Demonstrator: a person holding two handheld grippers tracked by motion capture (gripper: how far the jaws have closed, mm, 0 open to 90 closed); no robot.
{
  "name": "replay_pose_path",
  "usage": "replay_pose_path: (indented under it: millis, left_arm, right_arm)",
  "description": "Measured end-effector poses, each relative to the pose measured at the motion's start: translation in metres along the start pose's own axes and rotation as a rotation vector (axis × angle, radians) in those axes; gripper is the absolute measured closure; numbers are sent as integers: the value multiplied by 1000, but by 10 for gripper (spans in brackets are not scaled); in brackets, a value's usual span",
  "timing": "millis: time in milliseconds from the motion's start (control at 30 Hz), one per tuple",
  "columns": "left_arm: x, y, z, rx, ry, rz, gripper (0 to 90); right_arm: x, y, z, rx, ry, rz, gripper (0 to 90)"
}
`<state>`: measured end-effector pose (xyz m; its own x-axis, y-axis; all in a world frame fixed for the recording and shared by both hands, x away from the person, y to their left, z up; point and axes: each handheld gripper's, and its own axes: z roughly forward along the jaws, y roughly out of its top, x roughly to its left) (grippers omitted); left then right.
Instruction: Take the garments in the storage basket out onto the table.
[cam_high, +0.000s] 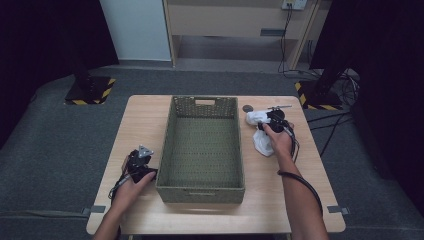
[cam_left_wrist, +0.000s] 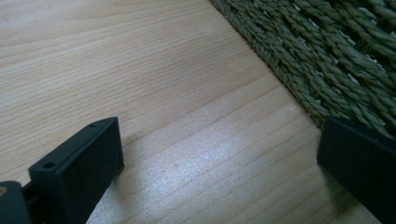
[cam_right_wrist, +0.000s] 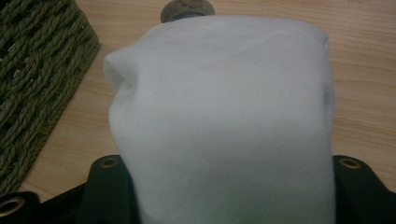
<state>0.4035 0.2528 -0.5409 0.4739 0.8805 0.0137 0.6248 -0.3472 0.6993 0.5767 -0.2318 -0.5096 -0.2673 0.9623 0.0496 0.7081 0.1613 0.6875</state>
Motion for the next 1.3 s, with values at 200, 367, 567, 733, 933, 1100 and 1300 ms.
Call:
replay_pose_path:
  millis: [200,367,567,733,933,1100,1300]
  left_arm:
    - [0,0,0,0,0,0,0]
    - [0,0,0,0,0,0,0]
    - [0,0,0,0,0,0,0]
    - [0,0,0,0,0,0,0]
    - [0,0,0,0,0,0,0]
    - [0,0,0,0,0,0,0]
    - [0,0,0,0,0,0,0]
  right_arm:
    - [0,3,2,3,0,21,278]
    - [0,5,-1,18,9,15,160]
    - [-1,8,-7,62,36,12,68]
    - [-2,15,-22,45,45,14,56]
    - [-3,25,-38,0,68,24,54]
    - [0,33,-45,-49,59,37,53]
    - [5,42,-47,-83,27,48,55]
